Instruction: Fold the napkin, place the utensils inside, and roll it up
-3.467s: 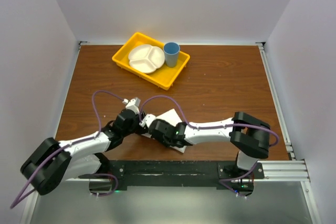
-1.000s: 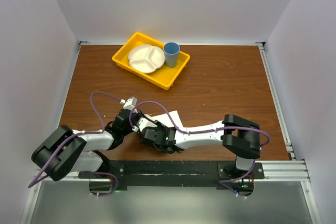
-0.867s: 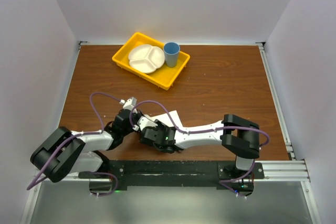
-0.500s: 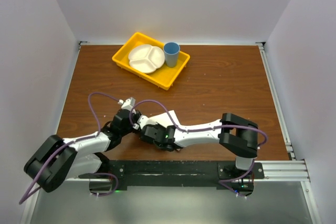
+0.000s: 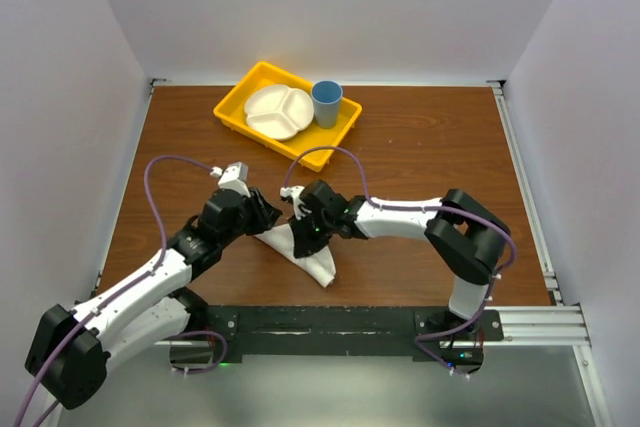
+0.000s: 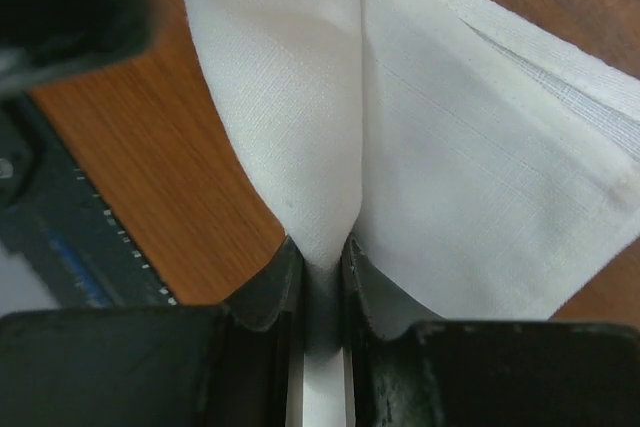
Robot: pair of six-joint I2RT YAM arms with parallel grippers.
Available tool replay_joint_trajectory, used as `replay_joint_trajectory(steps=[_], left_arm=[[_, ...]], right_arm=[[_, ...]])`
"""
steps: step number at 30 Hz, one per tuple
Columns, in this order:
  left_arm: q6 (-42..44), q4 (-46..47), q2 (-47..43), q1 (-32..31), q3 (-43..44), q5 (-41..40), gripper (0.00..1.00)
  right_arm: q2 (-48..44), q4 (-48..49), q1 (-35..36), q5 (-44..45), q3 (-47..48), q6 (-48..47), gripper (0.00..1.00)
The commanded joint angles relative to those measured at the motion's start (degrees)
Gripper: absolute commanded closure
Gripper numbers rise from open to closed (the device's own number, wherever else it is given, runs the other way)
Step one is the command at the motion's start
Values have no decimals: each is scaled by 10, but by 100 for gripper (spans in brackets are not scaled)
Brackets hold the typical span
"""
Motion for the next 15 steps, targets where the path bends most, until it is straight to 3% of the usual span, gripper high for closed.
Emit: replay_joint_trajectory(steps=[1,9,15], left_arm=[[6,19,15,-2,0,25,64],[-23,116,34,-2,-59,69,65],[-33,214,28,6,-136,54,65]], right_arm=[[59,7,-33,-174,-18,65,99],[84,107,-84,-250,-73,139,100],[97,172,-104,-287,-103,176,100]])
